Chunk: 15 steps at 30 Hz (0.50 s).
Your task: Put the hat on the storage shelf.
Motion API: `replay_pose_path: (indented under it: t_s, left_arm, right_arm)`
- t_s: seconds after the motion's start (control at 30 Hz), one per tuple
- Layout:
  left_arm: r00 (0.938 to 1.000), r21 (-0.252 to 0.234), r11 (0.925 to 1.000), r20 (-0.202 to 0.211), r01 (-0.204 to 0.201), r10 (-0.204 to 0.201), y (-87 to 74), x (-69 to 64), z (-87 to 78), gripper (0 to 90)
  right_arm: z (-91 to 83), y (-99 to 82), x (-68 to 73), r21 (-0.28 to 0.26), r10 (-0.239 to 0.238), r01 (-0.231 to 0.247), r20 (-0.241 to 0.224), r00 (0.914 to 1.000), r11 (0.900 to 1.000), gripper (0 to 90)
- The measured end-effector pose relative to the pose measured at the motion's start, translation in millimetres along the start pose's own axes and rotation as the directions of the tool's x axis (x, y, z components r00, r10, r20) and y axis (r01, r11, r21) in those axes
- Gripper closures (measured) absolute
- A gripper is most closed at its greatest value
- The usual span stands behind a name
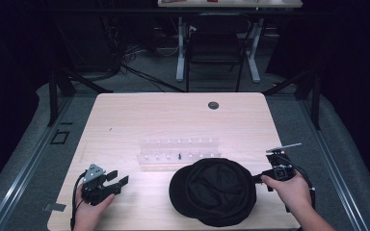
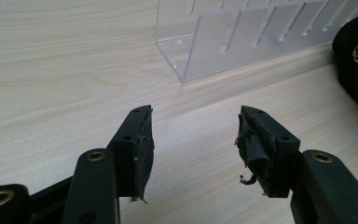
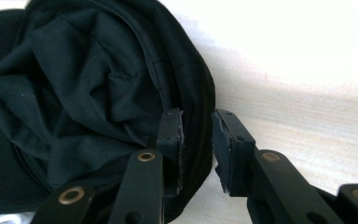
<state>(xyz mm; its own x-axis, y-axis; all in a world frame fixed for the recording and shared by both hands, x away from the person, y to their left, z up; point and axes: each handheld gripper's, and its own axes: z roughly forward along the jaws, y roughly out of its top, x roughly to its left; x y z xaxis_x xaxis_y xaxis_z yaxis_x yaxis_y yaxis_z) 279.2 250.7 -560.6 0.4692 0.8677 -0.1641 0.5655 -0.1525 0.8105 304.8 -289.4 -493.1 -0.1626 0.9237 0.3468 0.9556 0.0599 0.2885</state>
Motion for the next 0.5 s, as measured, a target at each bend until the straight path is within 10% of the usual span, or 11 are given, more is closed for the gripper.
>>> replay_pose_path:
  t_s: [0.5]
  left_arm:
    - [1.0, 0.002, 1.0, -0.001, -0.001, 0.001, 0.0, 0.1, 0.2, 45.5]
  right_arm:
    - [14.0, -3.0, -4.3, 0.048, 0.037, -0.035, -0.032, 0.9988, 0.9982, 76.6]
